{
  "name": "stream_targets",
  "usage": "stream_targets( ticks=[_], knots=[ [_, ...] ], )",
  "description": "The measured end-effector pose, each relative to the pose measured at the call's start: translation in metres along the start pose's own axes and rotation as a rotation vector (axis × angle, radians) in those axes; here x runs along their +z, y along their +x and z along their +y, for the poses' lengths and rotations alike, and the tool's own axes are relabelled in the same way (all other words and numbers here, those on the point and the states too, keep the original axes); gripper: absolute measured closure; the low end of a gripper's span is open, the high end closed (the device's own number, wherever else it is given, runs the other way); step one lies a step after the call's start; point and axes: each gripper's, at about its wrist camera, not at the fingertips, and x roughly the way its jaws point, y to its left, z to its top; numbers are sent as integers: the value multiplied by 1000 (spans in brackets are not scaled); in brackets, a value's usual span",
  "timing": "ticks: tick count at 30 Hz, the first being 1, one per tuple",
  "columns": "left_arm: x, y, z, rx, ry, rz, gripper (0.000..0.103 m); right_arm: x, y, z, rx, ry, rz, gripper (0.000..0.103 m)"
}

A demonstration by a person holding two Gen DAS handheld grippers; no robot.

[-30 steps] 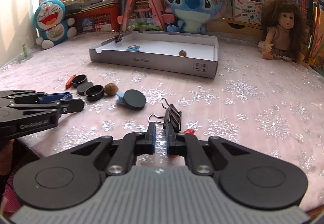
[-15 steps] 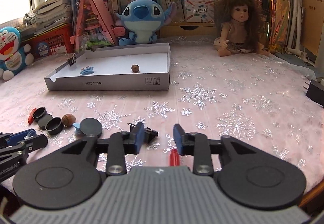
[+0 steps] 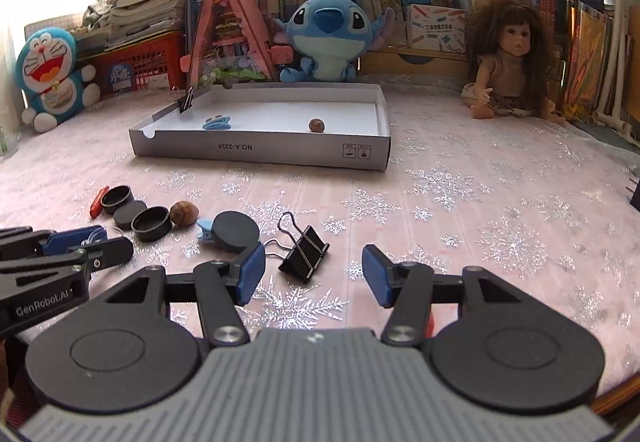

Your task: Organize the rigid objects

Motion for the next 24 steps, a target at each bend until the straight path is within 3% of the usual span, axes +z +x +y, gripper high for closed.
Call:
stream_targets(
  ticks=[9,14,18,21,24],
  knots=[
    [0,0,1,-2,-5,0,76,5,19,-19,-164,-70,35,35],
    [0,0,1,-2,-5,0,76,12,23,-49,-280,36,48,35],
    [0,-1,1,-3,-7,-1,76,13,8,-53,-186,111,11,35],
    [1,-1,2,-3,-10,-3,76,13,3,-43,-103,109,13,35],
    [1,-1,2,1,-11,-5,76,14,9,-32,-74,88,19,35]
  ],
)
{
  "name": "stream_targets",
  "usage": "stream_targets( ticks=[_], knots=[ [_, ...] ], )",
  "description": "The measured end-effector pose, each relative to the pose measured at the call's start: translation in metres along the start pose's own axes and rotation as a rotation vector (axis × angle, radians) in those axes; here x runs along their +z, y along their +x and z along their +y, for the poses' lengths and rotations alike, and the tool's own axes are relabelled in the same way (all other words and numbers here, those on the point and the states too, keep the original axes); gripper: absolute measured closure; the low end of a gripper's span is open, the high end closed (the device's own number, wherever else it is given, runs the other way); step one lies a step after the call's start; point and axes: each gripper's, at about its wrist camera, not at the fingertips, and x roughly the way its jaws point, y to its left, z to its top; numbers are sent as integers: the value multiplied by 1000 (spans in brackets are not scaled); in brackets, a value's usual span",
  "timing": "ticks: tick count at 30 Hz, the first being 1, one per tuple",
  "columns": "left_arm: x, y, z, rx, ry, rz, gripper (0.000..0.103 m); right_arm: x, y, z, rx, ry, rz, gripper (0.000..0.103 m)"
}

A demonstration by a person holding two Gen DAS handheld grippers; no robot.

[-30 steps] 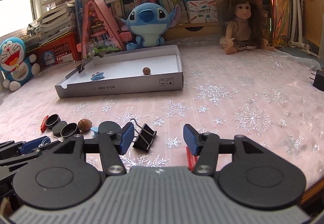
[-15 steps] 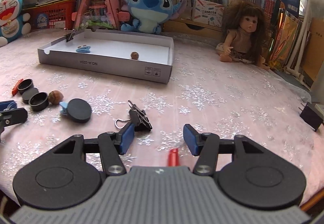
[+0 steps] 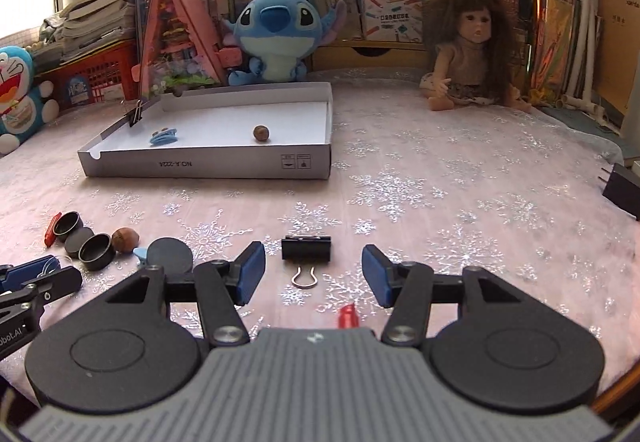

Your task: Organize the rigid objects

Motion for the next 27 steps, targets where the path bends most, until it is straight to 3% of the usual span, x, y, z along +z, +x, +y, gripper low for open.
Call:
stream_targets(
  ticks=[8,9,10,11,19,27],
  knots=[
    [6,-3,0,-3,1,3,77,1,24,9,-7,-10,0,36],
    [8,-4,0,-1,3,0,77,1,25,10,-10,-17,0,42],
    [9,-4,0,1,4,-3,77,1,25,11,-11,-27,1,58],
    [11,-5,0,3,3,-8,77,1,26,12,-17,-40,4,67],
    [27,-1,5,6,-19,-5,77,8,15,15,20,-66,-31,67],
    [62,7,9,-6,-56,-25,77,25,14,16,43,-45,-32,67]
  ],
)
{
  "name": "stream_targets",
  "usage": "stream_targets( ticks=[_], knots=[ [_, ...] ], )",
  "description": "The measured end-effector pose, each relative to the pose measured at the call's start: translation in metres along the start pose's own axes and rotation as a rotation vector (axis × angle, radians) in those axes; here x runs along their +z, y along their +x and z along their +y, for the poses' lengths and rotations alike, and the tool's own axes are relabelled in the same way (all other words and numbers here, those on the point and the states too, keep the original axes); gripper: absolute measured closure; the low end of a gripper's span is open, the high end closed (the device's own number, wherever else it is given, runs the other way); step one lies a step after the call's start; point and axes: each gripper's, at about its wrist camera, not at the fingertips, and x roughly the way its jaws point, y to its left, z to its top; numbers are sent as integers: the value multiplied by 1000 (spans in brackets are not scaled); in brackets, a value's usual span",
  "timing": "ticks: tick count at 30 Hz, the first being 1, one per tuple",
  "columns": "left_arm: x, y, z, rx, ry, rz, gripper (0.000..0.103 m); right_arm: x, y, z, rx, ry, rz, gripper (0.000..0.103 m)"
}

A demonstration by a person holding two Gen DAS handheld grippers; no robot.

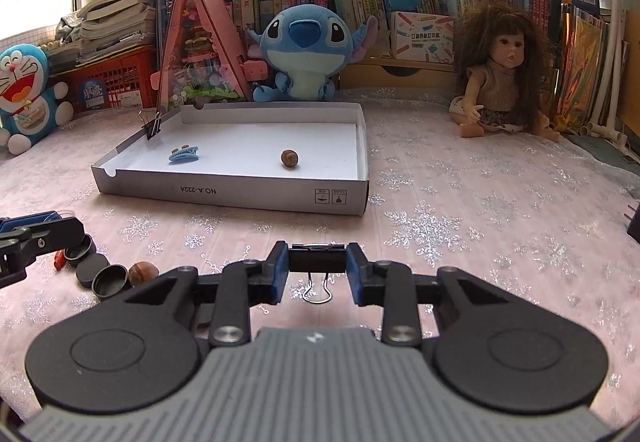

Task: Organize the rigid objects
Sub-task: 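Carry the binder clip over the tray with the right tool while the left tool carries the clear lid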

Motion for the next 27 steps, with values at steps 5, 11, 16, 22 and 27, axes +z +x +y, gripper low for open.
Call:
stream_targets(
  ticks=[5,11,16,22,27],
  knots=[
    [19,13,-5,5,-2,-13,77,13,4,4,14,2,-2,67],
    [42,31,-10,-2,-4,-17,77,29,9,10,29,-12,-15,67],
    [67,54,-3,-19,-13,19,77,49,18,8,73,-19,-2,67],
    [118,90,19,-38,-41,94,77,91,40,-6,116,12,54,67],
    [133,122,37,-26,-95,153,77,115,68,-18,147,77,100,67]
  ],
)
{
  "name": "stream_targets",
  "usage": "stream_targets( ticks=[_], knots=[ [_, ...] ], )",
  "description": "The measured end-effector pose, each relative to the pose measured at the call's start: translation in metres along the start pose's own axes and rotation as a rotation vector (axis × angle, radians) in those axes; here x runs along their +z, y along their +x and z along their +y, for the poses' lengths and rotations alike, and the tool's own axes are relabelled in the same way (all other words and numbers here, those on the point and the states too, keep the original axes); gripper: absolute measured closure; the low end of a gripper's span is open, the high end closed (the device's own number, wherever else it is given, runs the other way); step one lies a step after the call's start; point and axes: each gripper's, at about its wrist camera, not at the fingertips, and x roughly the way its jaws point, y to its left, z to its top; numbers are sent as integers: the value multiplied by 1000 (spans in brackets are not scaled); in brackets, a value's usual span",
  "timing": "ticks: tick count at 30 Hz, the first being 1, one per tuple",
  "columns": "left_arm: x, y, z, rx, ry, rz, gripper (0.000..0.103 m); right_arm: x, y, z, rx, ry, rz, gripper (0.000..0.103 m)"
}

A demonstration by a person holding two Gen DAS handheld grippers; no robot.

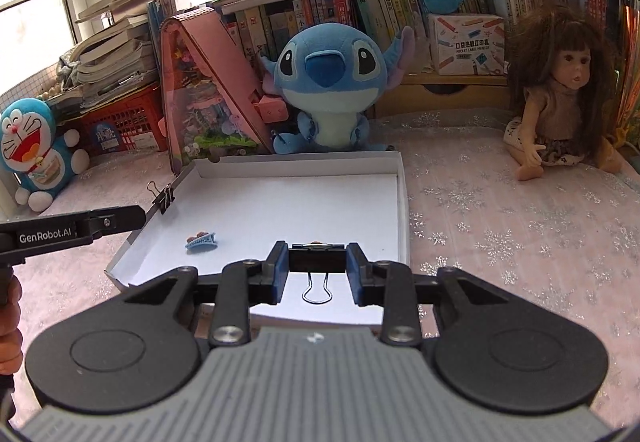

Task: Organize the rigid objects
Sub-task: 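Carry the binder clip over the tray with the right tool while the left tool carries the clear lid, then open the right tool to drop the binder clip while the left tool releases the clear lid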

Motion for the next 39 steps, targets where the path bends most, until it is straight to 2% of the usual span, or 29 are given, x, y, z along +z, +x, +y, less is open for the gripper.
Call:
stream_targets(
  ticks=[5,12,22,26,39],
  knots=[
    [13,32,13,13,-36,64,77,15,26,-4,-7,31,51,67],
    [24,72,24,43,-91,87,77,30,60,-7,-13,67,59,67],
    [24,124,22,53,-38,129,76,28,109,-15,-56,55,105,67],
    [22,133,14,66,33,104,76,22,119,-16,-76,48,94,67],
    [10,149,13,60,49,118,76,11,131,-8,-61,-6,91,66]
  ],
)
